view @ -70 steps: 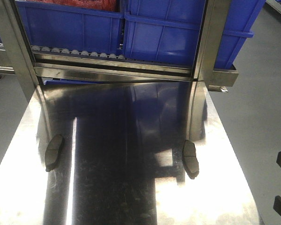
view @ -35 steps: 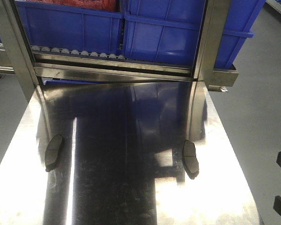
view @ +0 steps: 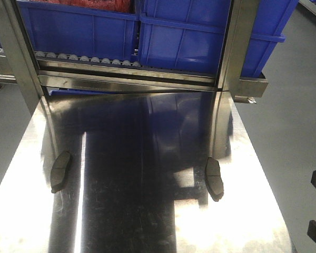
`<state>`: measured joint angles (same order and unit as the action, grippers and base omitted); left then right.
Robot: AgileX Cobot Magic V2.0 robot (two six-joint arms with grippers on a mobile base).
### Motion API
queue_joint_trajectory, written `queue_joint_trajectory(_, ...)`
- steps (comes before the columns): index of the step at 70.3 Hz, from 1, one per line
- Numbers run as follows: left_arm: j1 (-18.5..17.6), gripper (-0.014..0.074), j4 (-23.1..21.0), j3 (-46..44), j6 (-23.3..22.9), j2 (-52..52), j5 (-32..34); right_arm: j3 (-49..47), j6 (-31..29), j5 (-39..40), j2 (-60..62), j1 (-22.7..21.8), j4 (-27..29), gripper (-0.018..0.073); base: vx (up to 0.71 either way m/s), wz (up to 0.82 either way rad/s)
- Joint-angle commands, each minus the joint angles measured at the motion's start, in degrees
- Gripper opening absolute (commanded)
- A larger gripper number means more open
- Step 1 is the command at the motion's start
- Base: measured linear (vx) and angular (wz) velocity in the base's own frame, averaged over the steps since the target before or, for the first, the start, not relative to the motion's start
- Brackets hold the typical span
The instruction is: Move and align brake pads A on conveyor
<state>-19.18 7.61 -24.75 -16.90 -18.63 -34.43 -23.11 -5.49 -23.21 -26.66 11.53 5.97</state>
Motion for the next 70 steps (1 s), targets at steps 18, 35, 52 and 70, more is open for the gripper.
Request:
queue_joint_trajectory(18,-0.3,0.0517,0.1,-1.2,-0.1,-0.4,3.3,-1.5,-0.5,4.3,-0.2,-0.1,-0.1,-0.0006,0.0,0.0)
queue_joint_trajectory(35,-0.3,0.0724,0.2,-1.2,-0.7,-0.7,5.1,-1.5,-0.5,4.3,-0.2,-0.1,-0.1,-0.0006,0.0,0.0)
queue_joint_trajectory(52,-0.3,0.0677,7.4,-5.4,-10.3,-15.7,-0.4,-1.5,-0.5,4.3,-0.2,-0.1,-0.1,-0.0006,0.0,0.0)
queue_joint_trajectory(70,-0.3,0.0667,9.1,-17.2,-9.3,-39.1,-5.9,-1.5,-0.5,4.3,-0.2,-0.1,-0.1,-0.0006,0.0,0.0)
